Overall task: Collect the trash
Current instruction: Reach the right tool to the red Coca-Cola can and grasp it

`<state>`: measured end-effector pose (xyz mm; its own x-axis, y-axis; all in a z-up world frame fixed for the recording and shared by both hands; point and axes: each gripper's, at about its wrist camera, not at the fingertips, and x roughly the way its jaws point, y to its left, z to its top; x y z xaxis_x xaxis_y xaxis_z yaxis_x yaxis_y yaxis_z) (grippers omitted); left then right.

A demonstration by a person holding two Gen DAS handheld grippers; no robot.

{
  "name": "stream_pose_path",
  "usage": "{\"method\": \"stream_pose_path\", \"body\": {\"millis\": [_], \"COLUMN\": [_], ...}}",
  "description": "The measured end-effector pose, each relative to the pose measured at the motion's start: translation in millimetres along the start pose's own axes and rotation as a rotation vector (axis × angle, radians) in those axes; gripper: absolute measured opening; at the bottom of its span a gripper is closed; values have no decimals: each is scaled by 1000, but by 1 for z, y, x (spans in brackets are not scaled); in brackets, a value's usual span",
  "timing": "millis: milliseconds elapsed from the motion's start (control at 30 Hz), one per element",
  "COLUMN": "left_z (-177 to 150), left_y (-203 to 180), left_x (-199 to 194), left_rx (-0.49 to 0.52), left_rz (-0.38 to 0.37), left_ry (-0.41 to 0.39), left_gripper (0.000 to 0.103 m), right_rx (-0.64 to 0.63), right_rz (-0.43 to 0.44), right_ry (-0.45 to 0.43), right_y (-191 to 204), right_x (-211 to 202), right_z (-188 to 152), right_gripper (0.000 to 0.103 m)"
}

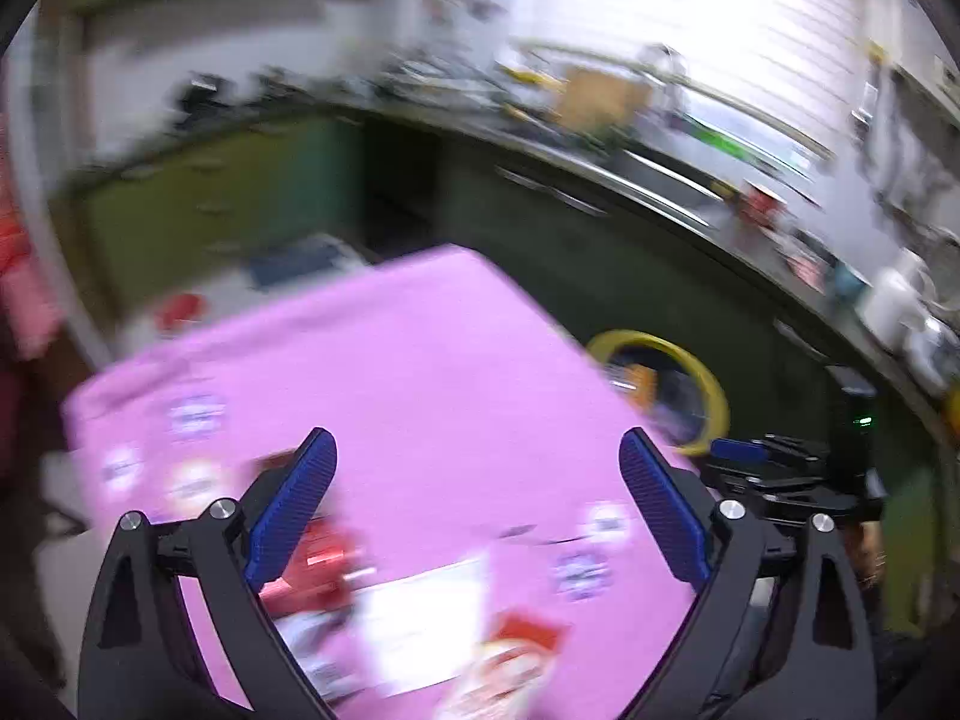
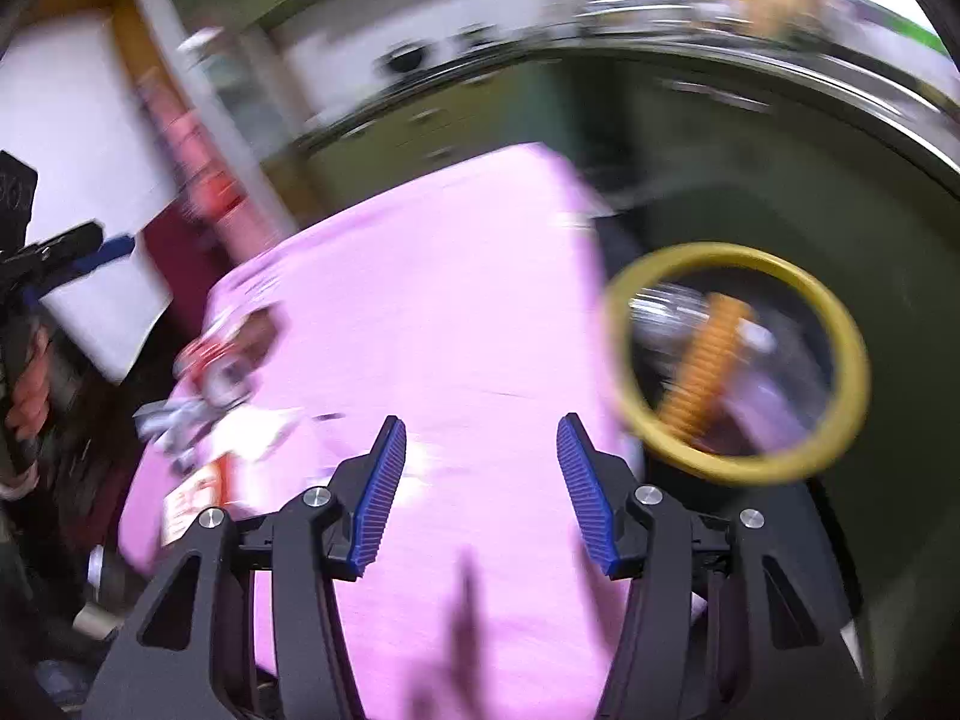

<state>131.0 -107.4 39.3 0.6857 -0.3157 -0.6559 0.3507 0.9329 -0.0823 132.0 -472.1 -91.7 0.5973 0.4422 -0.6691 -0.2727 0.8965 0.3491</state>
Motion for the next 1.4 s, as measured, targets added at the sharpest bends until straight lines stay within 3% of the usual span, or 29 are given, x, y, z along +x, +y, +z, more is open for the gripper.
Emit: {"method": "stream_pose_path", "body": {"millis": [100, 267, 400, 600, 800, 1167, 1400], "left_z": [-20, -55, -74, -91, -98, -106, -109], "left_y": [30, 71, 93, 110, 111, 126, 126], "left_x": [-37, -69, -76, -76, -65, -61, -58], "left_rx": [-65, -195, -284, -310, -301, -346, -346], "left_rz": [94, 146, 153, 161, 153, 129, 129], "left_ry": [-61, -97, -89, -59, -34, -24, -11], "left_gripper": [95, 95, 95, 95, 95, 95, 95], "right_rx": [-162, -444, -688, -917, -963, -1018, -1064], "right_rz": [132, 345, 470, 416, 397, 365, 329], "right_ry": [61, 180, 312, 531, 645, 712, 686], "right_y": [54, 154, 229, 289, 285, 298, 304], "right_x": [30, 86, 132, 215, 254, 272, 273], "right_z": [25, 70, 87, 95, 88, 73, 66], "right_gripper": [53, 54, 73, 73, 73, 73, 73]}}
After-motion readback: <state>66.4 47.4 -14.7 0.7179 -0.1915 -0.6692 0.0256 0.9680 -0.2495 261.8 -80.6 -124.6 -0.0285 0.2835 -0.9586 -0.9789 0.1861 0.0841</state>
